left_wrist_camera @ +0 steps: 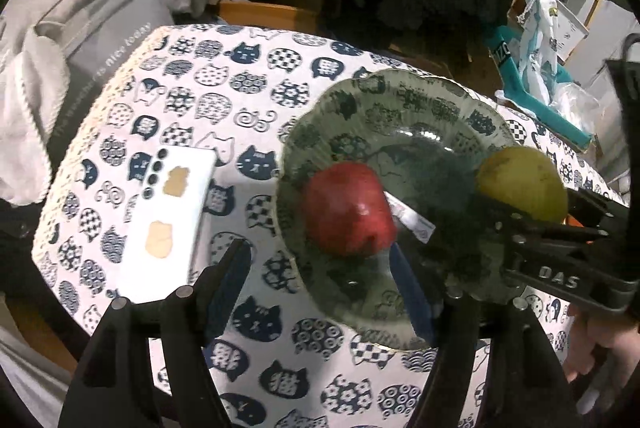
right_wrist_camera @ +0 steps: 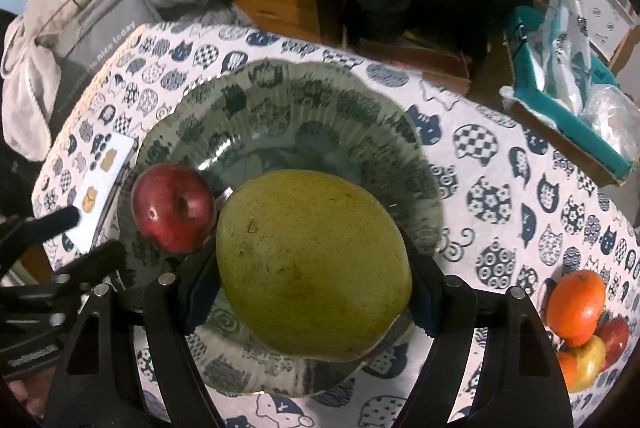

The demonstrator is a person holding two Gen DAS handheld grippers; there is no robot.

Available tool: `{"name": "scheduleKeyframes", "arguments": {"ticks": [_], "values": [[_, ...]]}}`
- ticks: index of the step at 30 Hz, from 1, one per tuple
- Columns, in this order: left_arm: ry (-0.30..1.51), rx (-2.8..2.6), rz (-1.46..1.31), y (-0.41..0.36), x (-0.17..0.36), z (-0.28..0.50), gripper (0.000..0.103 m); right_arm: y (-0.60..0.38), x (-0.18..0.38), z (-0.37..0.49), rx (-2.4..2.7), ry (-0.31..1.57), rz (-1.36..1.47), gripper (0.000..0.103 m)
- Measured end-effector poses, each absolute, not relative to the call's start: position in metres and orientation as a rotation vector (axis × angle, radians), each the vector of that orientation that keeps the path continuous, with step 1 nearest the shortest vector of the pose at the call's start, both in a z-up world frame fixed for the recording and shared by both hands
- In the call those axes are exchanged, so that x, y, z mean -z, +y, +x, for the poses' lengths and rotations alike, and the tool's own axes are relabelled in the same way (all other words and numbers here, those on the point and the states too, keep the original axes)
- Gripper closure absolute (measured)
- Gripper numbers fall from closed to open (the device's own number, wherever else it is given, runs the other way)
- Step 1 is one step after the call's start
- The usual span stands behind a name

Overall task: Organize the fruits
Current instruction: 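Lower the apple into the bowl with the left tool while the right tool releases the pomelo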

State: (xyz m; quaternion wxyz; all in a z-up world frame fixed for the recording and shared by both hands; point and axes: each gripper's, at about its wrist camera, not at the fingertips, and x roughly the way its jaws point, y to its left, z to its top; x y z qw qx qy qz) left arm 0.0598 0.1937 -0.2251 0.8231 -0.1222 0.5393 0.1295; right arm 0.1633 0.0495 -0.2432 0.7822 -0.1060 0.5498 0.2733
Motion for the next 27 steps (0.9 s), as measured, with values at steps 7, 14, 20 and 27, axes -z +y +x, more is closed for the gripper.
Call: {"name": "scheduleKeyframes", "arguments": {"ticks": [7, 14, 20, 27], "values": [[1.151, -0.298, -0.276, 0.204, 0.225, 0.052, 0.03, 0.067, 0.259, 0.157, -0.605, 1.229, -0.29, 0.025], [1.146, -0.3, -0.276, 0.206, 0.223, 0.049, 0.03, 0.072, 0.265, 0.155, -0.611, 1.248, -0.321, 0.024], [1.139, -0.303, -0.278, 0.207, 0.219, 0.046, 0.03, 0.071, 0.243, 0.157, -0.619, 1.178, -0.289, 0.024], [1.105, -0.289, -0.269, 0.198, 0.203, 0.044, 0.03, 0.059, 0.208, 0.161, -0.599, 1.123, -0.207, 0.024]]}}
